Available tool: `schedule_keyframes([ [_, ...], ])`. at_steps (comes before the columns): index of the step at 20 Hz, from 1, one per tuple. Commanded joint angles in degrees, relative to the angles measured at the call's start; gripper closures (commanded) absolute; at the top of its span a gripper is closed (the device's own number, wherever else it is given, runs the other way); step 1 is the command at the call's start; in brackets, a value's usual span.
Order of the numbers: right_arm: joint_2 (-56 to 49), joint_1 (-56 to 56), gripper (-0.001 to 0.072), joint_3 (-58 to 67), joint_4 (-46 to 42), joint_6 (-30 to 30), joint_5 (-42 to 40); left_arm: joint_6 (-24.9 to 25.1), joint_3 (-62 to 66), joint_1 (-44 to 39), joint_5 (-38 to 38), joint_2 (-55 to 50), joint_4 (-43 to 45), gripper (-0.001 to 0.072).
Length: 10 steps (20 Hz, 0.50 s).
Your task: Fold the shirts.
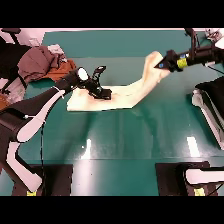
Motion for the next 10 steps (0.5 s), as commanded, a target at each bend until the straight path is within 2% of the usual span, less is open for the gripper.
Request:
schedule_keyframes([
  [1, -0.04, 7.08, 0.068, 8.07, -0.09, 9.22, 0.37, 0.0, -0.02, -0.02, -0.11, -0.15, 0.13, 0.0352],
  [6, -5.44, 12.9, 0.068, 15.02, -0.46, 14.05, 4.76, -0.04, -0.02, -0.02, -0.9, -0.15, -0.13, 0.0352],
  [10, -6.36, 18.05, 0.068, 12.09, -0.2, 14.62, 1.99, -0.66, 0.0, -0.02, -0.72, -0.09, -2.03, 0.0352],
])
